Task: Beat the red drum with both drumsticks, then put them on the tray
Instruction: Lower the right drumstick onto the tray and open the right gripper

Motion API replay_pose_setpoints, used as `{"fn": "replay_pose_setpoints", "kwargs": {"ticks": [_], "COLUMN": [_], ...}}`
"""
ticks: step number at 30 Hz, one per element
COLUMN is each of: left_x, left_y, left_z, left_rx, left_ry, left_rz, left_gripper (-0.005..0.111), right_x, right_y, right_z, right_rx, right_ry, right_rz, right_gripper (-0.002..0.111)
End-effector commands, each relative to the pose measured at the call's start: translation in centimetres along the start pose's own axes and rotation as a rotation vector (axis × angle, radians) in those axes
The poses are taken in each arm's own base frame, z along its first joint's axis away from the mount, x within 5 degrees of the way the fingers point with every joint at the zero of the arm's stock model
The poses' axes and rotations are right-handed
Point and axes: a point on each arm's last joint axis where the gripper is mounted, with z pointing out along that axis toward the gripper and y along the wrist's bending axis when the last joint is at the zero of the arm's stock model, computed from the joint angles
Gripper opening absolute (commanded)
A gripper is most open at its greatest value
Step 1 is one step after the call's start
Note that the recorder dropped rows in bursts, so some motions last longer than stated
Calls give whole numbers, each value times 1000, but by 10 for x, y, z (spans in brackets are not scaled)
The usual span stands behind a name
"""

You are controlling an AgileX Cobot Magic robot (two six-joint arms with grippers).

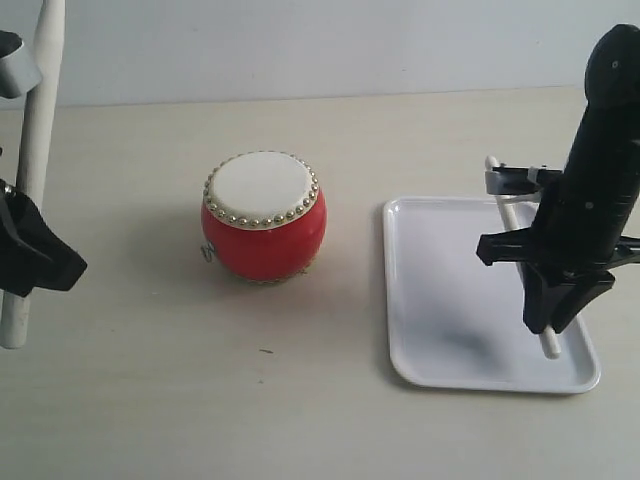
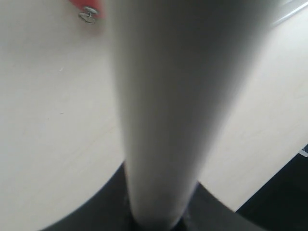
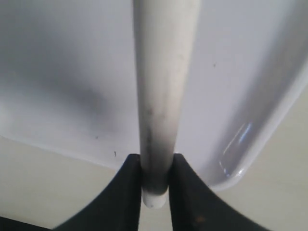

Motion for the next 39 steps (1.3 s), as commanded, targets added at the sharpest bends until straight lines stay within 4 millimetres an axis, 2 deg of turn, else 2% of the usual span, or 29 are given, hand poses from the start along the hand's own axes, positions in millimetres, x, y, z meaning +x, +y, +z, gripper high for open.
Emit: {"fn": "replay_pose_setpoints", "kwargs": {"ticks": [1, 15, 20, 27, 35, 39], "left_x": [1, 1, 1, 1, 1, -2], "left_y": [-2, -3, -3, -3, -3, -4], "left_z": [-1, -1, -1, -1, -1, -1], "left_rx": [7, 22, 22, 22, 22, 35], "left_ry": [-12, -13, -13, -13, -13, -43], "left_rz": [-8, -17, -17, -17, -17, -30], "left_gripper": [0, 0, 0, 0, 0, 0], "right_x": [-6, -10, -11, -11, -12, -10], "right_y": [-2, -7, -8, -8, -8, -5], "right_z": [-2, 14, 18, 18, 17, 0], "right_rx": [12, 33, 33, 33, 33, 36], "right_ry": [-52, 12, 41, 37, 31, -78], "right_rz": [1, 42, 45, 45, 45, 33], "right_gripper": [0, 0, 11, 25, 30, 30]}}
